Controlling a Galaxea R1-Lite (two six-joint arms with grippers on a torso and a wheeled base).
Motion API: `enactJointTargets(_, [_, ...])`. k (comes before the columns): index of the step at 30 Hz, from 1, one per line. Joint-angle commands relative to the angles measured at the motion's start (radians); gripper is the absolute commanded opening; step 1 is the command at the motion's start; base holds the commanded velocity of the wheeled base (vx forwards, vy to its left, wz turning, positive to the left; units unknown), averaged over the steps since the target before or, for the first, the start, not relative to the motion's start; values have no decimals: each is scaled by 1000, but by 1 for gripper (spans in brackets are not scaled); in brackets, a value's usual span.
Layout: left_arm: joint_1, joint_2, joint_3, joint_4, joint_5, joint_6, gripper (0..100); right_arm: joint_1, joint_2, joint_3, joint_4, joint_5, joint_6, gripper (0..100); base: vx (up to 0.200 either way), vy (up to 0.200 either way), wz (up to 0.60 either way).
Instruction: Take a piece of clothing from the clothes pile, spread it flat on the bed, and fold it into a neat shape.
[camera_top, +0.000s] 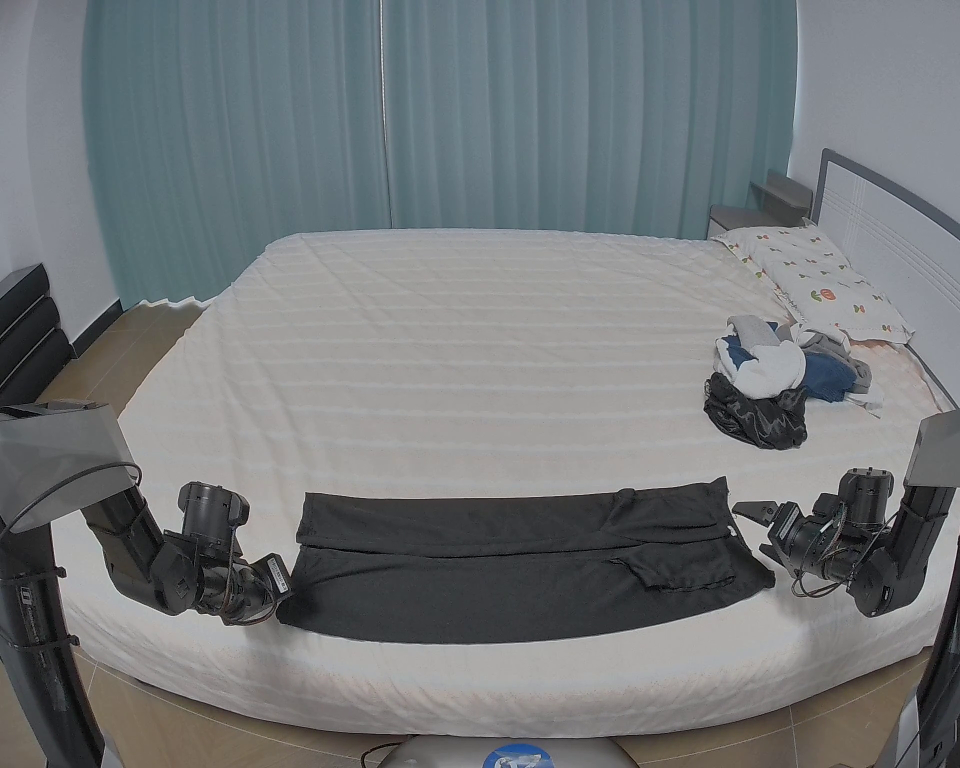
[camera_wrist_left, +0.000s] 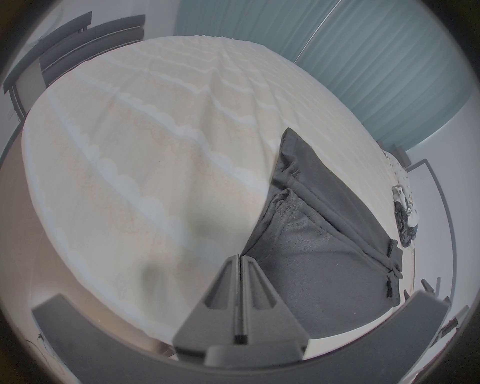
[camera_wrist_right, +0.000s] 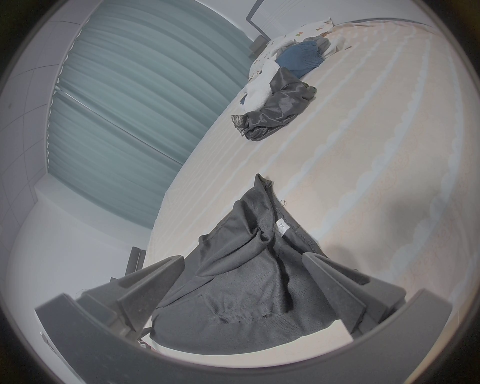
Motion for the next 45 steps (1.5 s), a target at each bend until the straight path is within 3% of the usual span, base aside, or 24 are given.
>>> enactJointTargets(1, [1, -8, 2, 14, 3, 0, 0, -1, -1, 0, -1, 0, 0, 100, 0, 0, 0])
enactJointTargets(8, [3, -8, -1, 15, 3, -1, 0, -1, -1, 0, -1, 0, 0, 100, 0, 0, 0])
enactJointTargets(9, [3, -8, -1, 17, 3, -1, 100, -1, -2, 0, -1, 0, 0, 100, 0, 0, 0])
enactJointTargets(15, [38, -60, -14, 15, -12, -11, 100, -1, -10, 3, -2, 0, 9, 100, 0, 0, 0])
enactJointTargets(20, [72, -128, -60, 18, -135, -17, 100, 1, -21, 34, -44, 0, 15, 100, 0, 0, 0])
enactJointTargets(23, [71, -114, -104, 18, -182, -17, 100, 9, -10, 55, -91, 0, 20, 100, 0, 0, 0])
enactJointTargets(29, [63, 20, -238, 18, -187, 0, 100, 9, 12, 58, -105, 2, 20, 100, 0, 0, 0])
enactJointTargets(33, [63, 96, -297, 17, -244, 75, 100, 10, 33, 50, -106, 0, 18, 100, 0, 0, 0])
enactJointTargets(39, [63, 125, -333, 12, -322, 103, 100, 10, 45, 47, -106, 0, 17, 100, 0, 0, 0])
enactJointTargets(45, [74, 162, -325, 15, -333, 233, 100, 15, 45, 49, -106, 2, 18, 100, 0, 0, 0])
